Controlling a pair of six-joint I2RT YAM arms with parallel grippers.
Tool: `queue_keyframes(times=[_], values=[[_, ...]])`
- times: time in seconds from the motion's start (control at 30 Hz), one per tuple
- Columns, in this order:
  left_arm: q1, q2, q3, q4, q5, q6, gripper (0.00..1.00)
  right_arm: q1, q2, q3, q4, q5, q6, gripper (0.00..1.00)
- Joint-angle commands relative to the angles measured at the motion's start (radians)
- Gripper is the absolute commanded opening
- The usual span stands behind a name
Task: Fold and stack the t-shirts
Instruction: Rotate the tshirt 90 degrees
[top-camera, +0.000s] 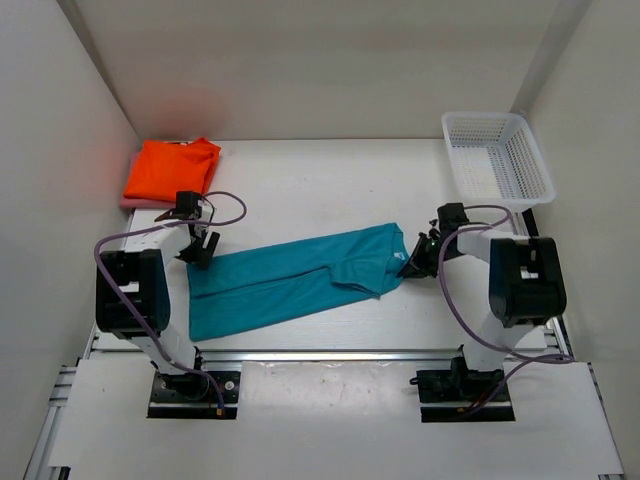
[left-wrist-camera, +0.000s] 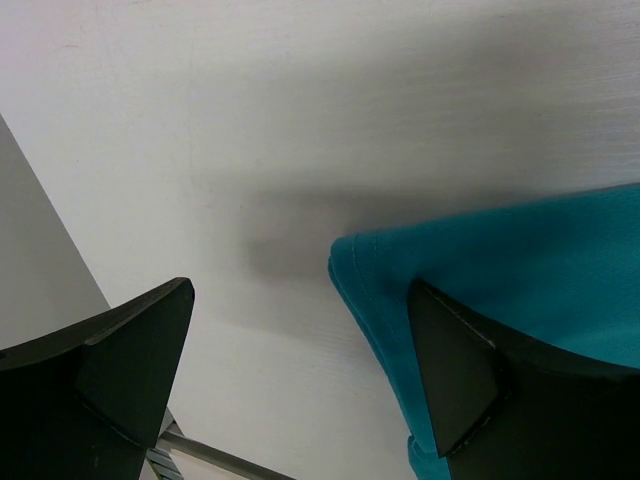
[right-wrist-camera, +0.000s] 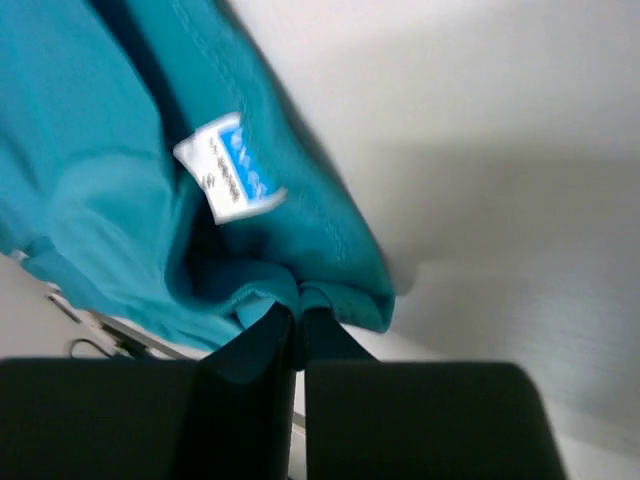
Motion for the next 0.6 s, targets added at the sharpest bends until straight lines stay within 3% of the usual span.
queue_keyframes(times=[0.0,0.1,0.2,0.23,0.3,0.33,0.37,0.43,0.57], values=[[0.015,-0.069,-0.003,-0.001,-0.012,0.007,0.99,0.001,0.113,0.154,0.011,-0.015,-0.037,0.00],[0.023,-0.081,0.002,-0.037,0.014,0.003,0.98,0.018,0.300,0.449,-0.072,0.023,-0.086,0.00],[0.010,-0.081,0.019,-0.067,0.040,0.001,0.99,0.035,0.577,0.980,-0.201,0.077,-0.121,0.00],[0.015,-0.080,0.028,-0.074,0.052,-0.006,0.99,0.046,0.639,1.097,-0.274,0.098,-0.135,0.05],[-0.010,-0.078,0.039,-0.104,0.075,-0.012,0.99,0.055,0.882,1.597,-0.385,0.091,-0.164,0.20],[-0.014,-0.075,0.043,-0.109,0.104,-0.016,0.99,0.061,0.922,1.677,-0.381,0.048,-0.169,0.32],[-0.011,-0.072,0.048,-0.124,0.133,-0.020,0.99,0.067,0.951,1.771,-0.352,0.022,-0.170,0.36],[-0.011,-0.063,0.054,-0.146,0.158,-0.028,0.99,0.099,0.939,1.792,-0.329,0.049,-0.215,0.53],[-0.016,-0.041,0.065,-0.164,0.212,-0.060,0.99,0.123,0.809,1.714,-0.381,0.111,-0.275,0.62]])
